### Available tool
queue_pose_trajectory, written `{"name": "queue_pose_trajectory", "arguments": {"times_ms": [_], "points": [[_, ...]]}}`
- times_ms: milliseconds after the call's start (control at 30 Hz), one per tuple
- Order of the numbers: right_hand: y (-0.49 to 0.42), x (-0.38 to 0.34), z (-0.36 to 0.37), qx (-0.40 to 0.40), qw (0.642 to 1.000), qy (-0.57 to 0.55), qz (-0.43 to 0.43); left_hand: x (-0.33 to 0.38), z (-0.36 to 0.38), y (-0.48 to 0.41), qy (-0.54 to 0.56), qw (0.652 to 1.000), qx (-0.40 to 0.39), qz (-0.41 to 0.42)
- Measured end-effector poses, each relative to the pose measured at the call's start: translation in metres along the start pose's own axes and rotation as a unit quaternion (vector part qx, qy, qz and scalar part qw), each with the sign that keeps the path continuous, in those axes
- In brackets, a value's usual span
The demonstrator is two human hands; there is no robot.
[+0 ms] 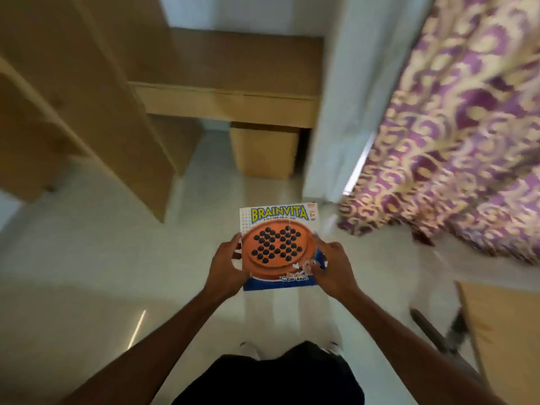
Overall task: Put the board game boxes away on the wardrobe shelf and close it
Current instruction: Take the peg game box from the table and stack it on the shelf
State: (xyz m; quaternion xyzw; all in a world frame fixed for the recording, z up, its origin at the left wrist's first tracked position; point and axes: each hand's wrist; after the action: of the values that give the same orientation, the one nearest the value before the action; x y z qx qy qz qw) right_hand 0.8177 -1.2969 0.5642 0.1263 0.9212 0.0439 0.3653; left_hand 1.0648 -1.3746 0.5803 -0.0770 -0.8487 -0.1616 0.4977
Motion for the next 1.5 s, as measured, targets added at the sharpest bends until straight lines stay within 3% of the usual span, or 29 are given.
{"name": "queue_pose_trajectory", "arguments": {"times_ms": [133,267,367,600,833,1100,1200,1500], "points": [[-0.050,-0.089,0.075,-0.091,0.992,0.017,-0.084,-0.050,-0.107,0.022,0.030,0.992,0.105,-0.065],[-0.086,-0.189,0.133,-0.133,0.979,0.010,-0.153,-0.093,-0.189,0.049,0.054,0.972,0.199,-0.110],[-0.117,-0.265,0.195,-0.198,0.959,-0.003,-0.203,-0.134,-0.253,0.069,0.079,0.939,0.301,-0.144],[-0.181,-0.391,0.294,-0.272,0.925,-0.033,-0.264,-0.191,-0.367,0.059,0.078,0.897,0.392,-0.189],[-0.264,-0.551,0.394,-0.340,0.877,0.010,-0.339,-0.239,-0.503,0.032,0.104,0.846,0.478,-0.213],[-0.335,-0.692,0.502,-0.360,0.844,0.031,-0.396,-0.298,-0.651,-0.009,0.102,0.825,0.502,-0.240],[-0.372,-0.743,0.544,-0.340,0.860,0.030,-0.379,-0.329,-0.722,-0.044,0.093,0.833,0.494,-0.233],[-0.470,-0.866,0.609,-0.263,0.924,-0.053,-0.272,-0.369,-0.932,-0.170,0.034,0.902,0.384,-0.192]]}}
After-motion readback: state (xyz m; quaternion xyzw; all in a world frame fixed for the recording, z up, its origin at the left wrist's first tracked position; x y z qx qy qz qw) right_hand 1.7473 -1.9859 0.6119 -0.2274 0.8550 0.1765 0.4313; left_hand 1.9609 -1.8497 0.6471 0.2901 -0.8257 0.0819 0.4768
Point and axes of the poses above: each hand's wrist, its own y-axis away from the middle knuckle, its own z-axis out of the palm, x = y × z, and after that the axes turned 5 degrees about y, right-handed
